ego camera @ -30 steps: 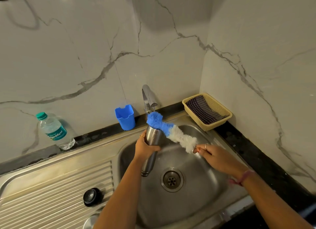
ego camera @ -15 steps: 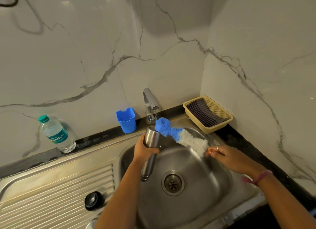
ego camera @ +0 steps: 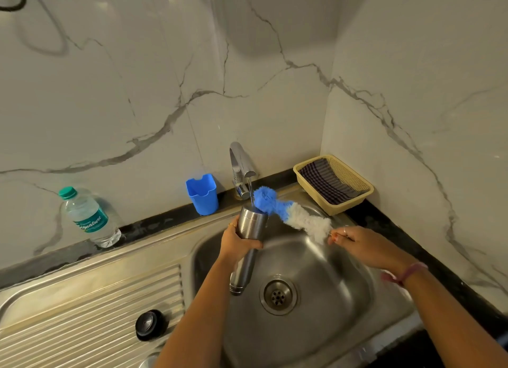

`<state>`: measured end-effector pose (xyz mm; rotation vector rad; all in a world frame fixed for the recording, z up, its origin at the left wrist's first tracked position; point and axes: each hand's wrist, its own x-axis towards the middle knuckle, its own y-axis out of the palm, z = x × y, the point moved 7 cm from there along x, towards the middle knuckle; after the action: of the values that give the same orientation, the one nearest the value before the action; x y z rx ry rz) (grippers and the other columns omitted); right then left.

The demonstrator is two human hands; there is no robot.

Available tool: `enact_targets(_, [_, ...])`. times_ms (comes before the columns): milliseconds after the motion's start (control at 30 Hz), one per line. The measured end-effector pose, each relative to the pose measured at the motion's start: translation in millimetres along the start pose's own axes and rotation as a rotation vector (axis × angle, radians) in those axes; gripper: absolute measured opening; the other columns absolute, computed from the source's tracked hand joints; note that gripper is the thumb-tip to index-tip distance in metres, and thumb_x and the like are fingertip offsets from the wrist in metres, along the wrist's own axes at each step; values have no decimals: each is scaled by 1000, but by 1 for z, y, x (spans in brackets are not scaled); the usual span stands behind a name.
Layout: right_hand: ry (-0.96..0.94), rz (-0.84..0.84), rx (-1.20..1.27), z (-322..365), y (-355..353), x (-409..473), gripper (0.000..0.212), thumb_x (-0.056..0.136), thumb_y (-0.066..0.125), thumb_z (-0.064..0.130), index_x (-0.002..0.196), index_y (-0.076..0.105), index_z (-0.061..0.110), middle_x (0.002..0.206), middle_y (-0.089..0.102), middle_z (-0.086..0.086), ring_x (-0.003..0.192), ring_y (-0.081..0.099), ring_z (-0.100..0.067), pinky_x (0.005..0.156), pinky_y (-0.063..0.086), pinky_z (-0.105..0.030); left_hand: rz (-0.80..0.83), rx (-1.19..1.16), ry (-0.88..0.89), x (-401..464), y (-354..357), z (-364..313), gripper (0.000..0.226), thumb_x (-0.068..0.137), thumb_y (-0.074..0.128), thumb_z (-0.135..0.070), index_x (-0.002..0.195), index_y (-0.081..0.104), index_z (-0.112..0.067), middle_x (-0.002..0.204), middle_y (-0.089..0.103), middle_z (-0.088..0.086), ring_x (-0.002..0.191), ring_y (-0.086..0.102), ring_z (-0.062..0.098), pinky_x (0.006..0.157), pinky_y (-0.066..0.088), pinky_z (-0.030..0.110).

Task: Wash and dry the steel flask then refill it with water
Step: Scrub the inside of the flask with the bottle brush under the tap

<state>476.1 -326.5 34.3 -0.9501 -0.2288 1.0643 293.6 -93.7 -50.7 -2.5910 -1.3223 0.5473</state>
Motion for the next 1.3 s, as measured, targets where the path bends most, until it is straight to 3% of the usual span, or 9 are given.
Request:
enact_targets(167, [-82, -3, 2, 23, 7, 2, 25, 101, 43, 32, 108, 66, 29, 101, 61, 21, 102, 57, -3, 85, 39, -18, 20, -23, -13, -1, 7, -5, 89, 60, 88, -2, 135, 46, -22, 118, 59, 3, 100, 58, 18, 69, 46, 23])
enact_targets(333, [1, 13, -12, 5, -6, -4, 25, 101, 42, 32, 105, 66, 31, 109, 61, 13, 104, 56, -7, 93, 43, -27, 22, -49, 1, 3, 3, -4, 89, 59, 88, -3, 135, 47, -21, 118, 60, 3, 102, 59, 19, 75, 48, 28])
enact_targets(533, [-84, -67, 29, 25, 18, 3, 22, 100, 42, 33, 103, 64, 30, 92, 65, 11, 78, 57, 0, 67, 41, -15, 47, -156, -36, 5, 12, -6, 77, 58, 91, -8, 121, 51, -28, 112, 64, 2, 100, 64, 23, 90, 56, 44])
enact_targets(600, [-69, -71, 136, 11, 16, 0, 22, 100, 45, 31, 96, 66, 26, 82, 63, 9, 75, 58, -5, 69, 45, -20, 29, -259, -86, 4, 8, -2, 73, 60, 90, -7, 118, 51, -28, 110, 65, 4, 99, 65, 24, 86, 56, 43])
enact_targets(700, [9, -57, 338, -15, 21, -3, 26, 101, 43, 27, 93, 68, 23, 63, 52, 3, 56, 48, -7, 57, 39, -22, 41, -407, -127, 5, 5, 6, 74, 61, 89, -2, 121, 52, -24, 113, 65, 9, 102, 66, 28, 88, 57, 47])
enact_targets(833, [52, -31, 549, -19, 38, -1, 30, 102, 41, 24, 98, 70, 19, 69, 48, -3, 61, 42, -13, 51, 36, -20, 73, -619, -141, 4, 6, 11, 89, 58, 90, -12, 136, 48, -18, 123, 64, 12, 112, 64, 30, 96, 53, 54])
enact_targets(933, [30, 27, 671, -5, 55, 1, 28, 102, 42, 26, 104, 68, 19, 63, 44, 3, 51, 34, -9, 42, 28, -19, 62, -792, -151, -1, 11, 12, 77, 69, 83, -17, 137, 48, -15, 128, 62, 14, 115, 63, 31, 98, 52, 52])
enact_targets(1133, [-92, -108, 432, 13, 84, 7, 25, 101, 43, 24, 95, 67, 31, 55, 53, 5, 42, 39, -2, 50, 35, -18, 59, -989, -219, -4, 30, 19, 63, 85, 72, -39, 138, 48, -15, 130, 64, 15, 117, 64, 34, 96, 53, 52])
enact_targets(1300, [-116, -105, 246, -3, 97, -21, 23, 101, 43, 25, 95, 62, 36, 43, 44, 8, 37, 31, -6, 42, 25, -15, 57, -1052, -210, -1, 31, 17, 63, 86, 60, -56, 136, 55, -18, 122, 70, 13, 113, 67, 33, 97, 50, 50])
